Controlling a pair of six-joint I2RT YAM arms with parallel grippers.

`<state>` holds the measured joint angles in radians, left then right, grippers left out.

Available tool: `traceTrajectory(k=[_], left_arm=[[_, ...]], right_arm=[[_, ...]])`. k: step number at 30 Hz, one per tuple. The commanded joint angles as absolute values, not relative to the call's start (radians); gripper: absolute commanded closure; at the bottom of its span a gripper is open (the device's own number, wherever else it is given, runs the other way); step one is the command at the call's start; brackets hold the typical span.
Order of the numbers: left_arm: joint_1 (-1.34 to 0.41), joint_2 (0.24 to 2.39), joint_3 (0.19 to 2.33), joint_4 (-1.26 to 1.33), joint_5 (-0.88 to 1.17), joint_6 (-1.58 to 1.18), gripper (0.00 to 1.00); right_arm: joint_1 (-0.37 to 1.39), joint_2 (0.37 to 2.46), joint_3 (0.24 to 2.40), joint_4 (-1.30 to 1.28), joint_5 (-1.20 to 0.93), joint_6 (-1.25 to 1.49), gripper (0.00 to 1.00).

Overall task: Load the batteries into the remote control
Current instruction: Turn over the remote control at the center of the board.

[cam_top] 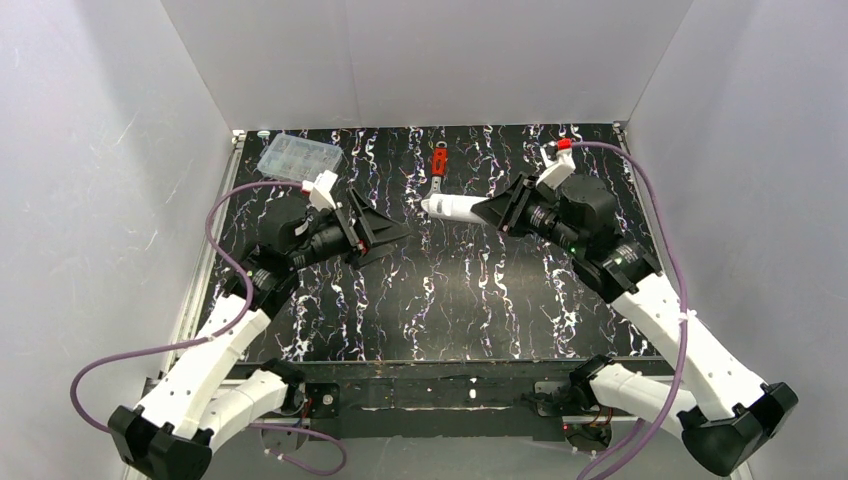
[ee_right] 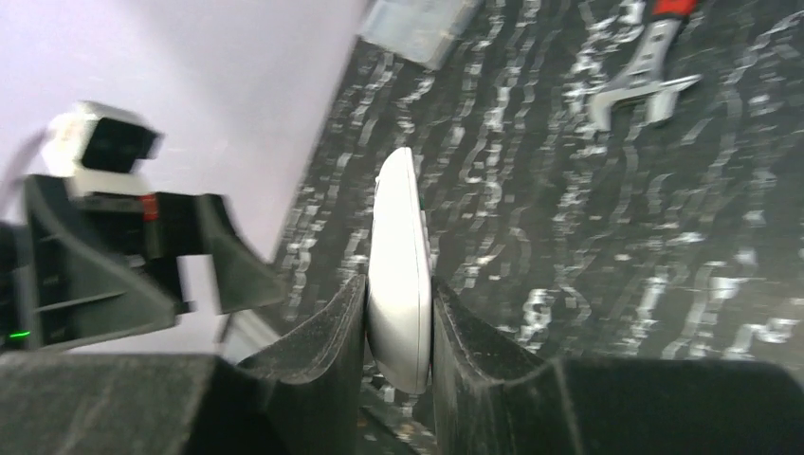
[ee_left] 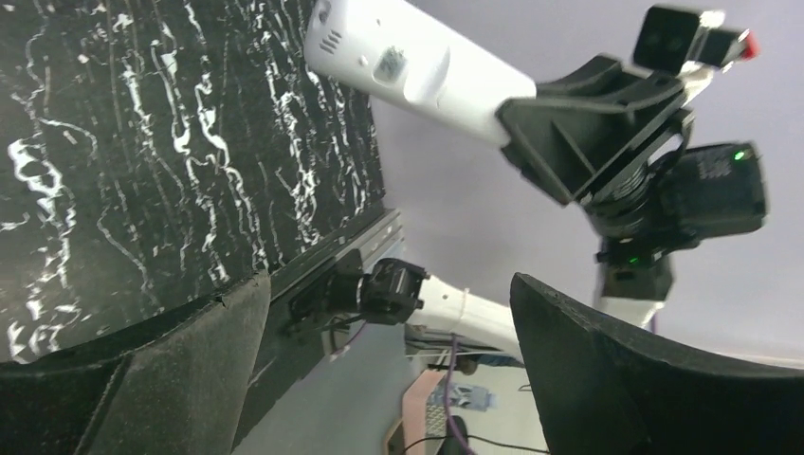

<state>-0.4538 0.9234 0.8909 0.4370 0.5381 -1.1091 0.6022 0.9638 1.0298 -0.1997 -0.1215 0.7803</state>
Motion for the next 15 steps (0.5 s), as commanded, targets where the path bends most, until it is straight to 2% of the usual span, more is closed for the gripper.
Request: traceTrajectory(k=[1,6,15], left_arm=[[-0.457,0.871,0.952,0.263,0.543,-0.974,0.02],[-0.457,0.881,0.967,0.245,0.552,-0.958,0.02],[-0.456,0.869,0.994,0.168,0.558,-0.912,0.02]], right_arm=[[0.598,1.048,1.169,-0.467,0.020,0.473,0.99],[0.604,1.240,1.292,-0.670,0.127,0.390,0.99],[0.712,1.498,1.454,-0.845,0.578,0.200,0.99]])
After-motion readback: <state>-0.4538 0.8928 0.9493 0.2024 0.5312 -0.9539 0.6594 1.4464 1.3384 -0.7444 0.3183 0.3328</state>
